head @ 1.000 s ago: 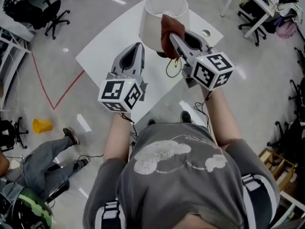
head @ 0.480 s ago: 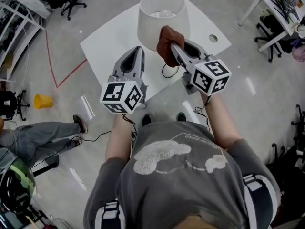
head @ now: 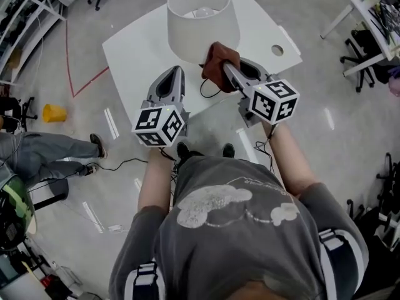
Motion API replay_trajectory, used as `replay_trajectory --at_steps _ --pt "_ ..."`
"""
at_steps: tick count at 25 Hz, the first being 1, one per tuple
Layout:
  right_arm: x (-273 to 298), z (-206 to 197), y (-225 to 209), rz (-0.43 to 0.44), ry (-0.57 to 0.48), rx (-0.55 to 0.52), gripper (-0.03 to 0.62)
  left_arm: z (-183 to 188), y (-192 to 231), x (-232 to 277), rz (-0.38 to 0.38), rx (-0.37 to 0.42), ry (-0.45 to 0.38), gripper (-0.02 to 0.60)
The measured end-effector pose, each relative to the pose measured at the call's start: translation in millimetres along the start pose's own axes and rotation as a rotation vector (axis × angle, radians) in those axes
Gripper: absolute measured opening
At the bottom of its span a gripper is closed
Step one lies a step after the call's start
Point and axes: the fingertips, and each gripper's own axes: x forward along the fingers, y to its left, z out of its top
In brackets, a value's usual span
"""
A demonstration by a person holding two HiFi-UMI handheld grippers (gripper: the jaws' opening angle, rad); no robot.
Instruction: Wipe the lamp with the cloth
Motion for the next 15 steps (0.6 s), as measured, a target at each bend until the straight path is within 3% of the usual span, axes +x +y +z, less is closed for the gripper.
replay_trajectory --at_steps 5,9,15 --pt "-12.3 -7.9 -17.8 -0.024 0.021 0.013 0.086 -0.8 -9.0 1.8 0.017 -0.013 -0.003 0.006" --pt "-22.9 -3.1 -21.8 -0.037 -0.011 0.026 0.087 21.5 -20.5 1.7 -0.012 0.021 -0.045 0.006" --pt "-38.1 48.9 -1.2 -0.022 -0.128 -0.014 0.086 61.5 -35.0 -1.0 -0.075 0.052 -0.131 0.006"
